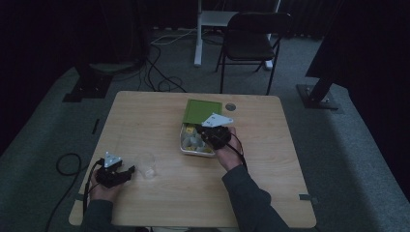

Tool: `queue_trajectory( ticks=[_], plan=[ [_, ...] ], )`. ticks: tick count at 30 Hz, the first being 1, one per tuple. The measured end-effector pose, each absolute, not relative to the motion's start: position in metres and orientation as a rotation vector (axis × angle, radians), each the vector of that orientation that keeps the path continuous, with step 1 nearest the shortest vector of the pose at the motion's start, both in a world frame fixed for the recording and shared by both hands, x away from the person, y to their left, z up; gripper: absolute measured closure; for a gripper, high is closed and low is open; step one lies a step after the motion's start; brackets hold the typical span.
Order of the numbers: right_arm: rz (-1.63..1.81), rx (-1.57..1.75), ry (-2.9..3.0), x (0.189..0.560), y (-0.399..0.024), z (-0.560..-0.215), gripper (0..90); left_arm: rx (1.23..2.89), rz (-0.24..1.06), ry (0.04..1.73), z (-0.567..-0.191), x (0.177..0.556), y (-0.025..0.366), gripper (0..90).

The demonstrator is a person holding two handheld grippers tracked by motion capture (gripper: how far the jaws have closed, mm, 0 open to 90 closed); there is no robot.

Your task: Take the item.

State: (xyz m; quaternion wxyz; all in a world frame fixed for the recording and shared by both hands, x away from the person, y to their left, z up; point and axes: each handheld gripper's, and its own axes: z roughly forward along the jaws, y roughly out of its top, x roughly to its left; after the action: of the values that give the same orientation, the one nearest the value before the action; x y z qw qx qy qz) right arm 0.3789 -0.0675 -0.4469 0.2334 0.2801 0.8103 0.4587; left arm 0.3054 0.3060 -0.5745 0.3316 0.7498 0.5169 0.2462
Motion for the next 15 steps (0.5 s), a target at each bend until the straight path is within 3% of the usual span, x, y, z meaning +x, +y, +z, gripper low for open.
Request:
queue_trajectory(
  ticks=[15],
  plan=[
    [1.323, 0.727, 2.227, 0.3689, -0.0649, -0.4372, 90.0, 1.960, 0.643, 1.351, -0.5744, 0.3053, 0.3060, 38.5]
  ],
)
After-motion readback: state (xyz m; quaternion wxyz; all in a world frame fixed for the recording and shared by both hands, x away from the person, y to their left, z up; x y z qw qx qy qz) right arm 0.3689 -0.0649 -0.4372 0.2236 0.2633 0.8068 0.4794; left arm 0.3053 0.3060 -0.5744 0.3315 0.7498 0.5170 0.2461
